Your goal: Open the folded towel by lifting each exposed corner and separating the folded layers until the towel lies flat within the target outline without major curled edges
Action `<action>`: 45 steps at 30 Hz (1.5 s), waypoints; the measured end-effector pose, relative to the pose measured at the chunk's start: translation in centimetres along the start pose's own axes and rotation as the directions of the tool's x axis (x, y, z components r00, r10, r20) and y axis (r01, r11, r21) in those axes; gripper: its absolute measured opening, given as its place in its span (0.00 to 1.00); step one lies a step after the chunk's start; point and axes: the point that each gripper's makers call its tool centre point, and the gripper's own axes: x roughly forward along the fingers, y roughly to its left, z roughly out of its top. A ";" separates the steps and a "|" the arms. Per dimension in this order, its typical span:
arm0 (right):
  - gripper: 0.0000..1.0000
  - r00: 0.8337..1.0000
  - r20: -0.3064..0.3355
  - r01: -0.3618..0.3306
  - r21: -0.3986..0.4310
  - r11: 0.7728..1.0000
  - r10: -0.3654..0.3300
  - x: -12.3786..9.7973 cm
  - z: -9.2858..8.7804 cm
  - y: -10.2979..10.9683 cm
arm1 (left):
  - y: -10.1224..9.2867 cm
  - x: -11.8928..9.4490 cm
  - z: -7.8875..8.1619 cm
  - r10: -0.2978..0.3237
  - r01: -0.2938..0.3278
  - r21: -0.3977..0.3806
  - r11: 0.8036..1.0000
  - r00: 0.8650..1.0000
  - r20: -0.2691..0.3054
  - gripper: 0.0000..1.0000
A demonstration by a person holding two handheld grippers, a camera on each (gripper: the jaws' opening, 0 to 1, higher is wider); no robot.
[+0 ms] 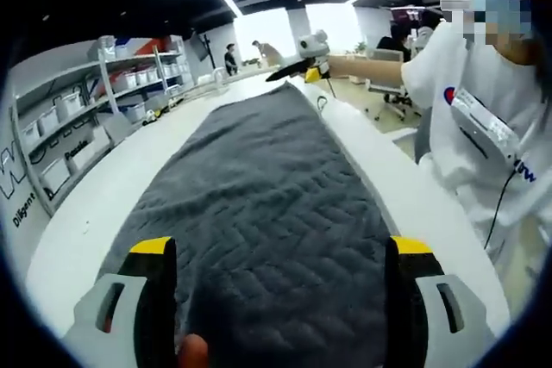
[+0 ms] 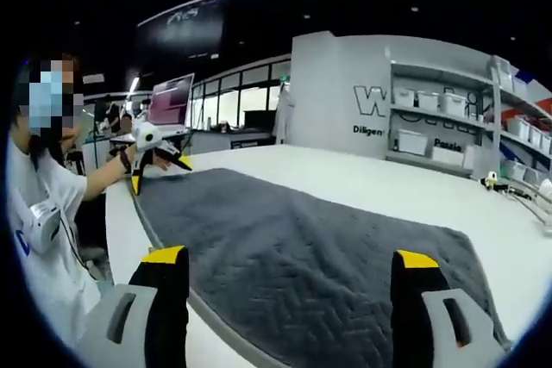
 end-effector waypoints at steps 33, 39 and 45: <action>0.91 0.932 -0.131 0.352 0.091 0.932 -0.339 -6.2 -6.6 -11.0 | 3.7 -2.2 1.8 0.182 -0.164 -0.143 0.976 0.976 0.121 0.99; 0.90 0.922 -0.161 0.371 0.113 0.922 -0.351 -7.7 -8.4 -10.7 | 4.9 -2.1 0.5 0.215 -0.202 -0.164 0.966 0.974 0.067 0.99; 0.88 0.916 -0.184 0.383 0.140 0.913 -0.356 -8.6 -10.0 -10.5 | 5.0 -2.1 0.5 0.222 -0.209 -0.171 0.963 0.973 0.064 0.99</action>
